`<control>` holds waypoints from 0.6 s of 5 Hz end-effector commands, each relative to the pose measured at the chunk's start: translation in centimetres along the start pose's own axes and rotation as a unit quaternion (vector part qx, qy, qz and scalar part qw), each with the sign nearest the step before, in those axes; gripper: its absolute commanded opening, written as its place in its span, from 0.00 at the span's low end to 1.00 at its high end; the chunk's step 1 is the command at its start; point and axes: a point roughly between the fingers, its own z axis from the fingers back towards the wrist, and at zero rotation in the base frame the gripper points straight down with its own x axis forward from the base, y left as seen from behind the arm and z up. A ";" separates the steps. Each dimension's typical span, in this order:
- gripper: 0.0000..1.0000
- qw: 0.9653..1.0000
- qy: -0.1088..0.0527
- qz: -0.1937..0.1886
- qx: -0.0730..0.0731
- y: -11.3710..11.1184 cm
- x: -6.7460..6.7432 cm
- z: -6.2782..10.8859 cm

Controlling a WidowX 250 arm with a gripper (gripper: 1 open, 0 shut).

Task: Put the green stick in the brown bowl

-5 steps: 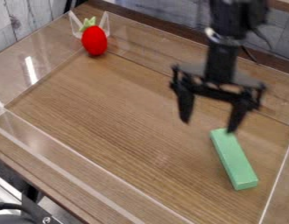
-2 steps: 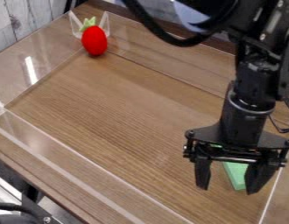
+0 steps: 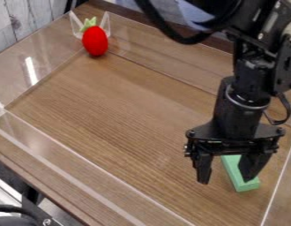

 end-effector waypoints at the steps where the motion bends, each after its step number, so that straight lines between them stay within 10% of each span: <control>1: 1.00 0.998 -0.030 0.035 -0.050 -1.9 1.5 2.8; 3: 1.00 0.988 -0.055 0.108 -0.090 -2.5 2.4 -0.4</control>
